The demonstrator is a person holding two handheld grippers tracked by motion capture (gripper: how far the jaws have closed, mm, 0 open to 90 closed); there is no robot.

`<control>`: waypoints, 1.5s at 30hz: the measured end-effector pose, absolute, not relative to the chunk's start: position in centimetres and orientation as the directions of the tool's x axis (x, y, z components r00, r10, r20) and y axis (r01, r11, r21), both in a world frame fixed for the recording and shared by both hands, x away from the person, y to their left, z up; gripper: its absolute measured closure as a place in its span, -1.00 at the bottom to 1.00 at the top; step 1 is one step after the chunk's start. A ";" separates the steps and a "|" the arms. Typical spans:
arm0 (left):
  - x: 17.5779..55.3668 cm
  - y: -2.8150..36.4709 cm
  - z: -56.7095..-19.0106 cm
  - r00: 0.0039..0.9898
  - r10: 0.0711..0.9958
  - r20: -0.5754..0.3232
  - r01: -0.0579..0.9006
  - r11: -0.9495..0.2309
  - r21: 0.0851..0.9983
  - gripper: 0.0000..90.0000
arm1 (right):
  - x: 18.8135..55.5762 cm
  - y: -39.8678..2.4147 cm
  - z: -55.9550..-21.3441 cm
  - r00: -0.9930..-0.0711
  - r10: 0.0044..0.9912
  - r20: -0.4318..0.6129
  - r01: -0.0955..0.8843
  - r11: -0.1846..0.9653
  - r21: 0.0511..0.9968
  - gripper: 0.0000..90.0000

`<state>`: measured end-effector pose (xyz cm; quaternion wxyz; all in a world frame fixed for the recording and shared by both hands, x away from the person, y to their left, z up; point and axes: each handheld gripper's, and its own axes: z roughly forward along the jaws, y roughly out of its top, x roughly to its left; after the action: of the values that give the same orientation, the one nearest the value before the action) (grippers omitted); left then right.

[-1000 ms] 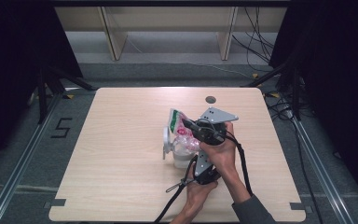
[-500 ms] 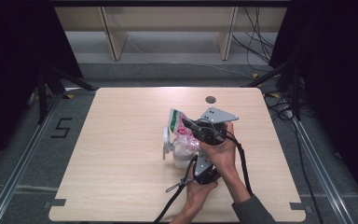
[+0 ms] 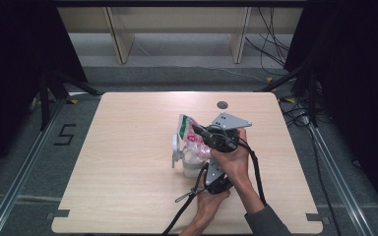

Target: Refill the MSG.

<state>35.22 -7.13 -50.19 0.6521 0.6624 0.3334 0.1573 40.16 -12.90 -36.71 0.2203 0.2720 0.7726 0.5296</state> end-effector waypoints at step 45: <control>35.3 -7.2 -50.4 0.723 0.651 -0.232 0.237 0.082 0.968 0.71 | 40.1 -12.4 -37.0 -0.749 0.658 -0.077 0.185 0.319 0.929 1.00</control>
<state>35.26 -7.16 -50.36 0.6537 0.6590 0.3367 0.1582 40.13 -12.44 -37.04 0.2285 0.2705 0.7794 0.5168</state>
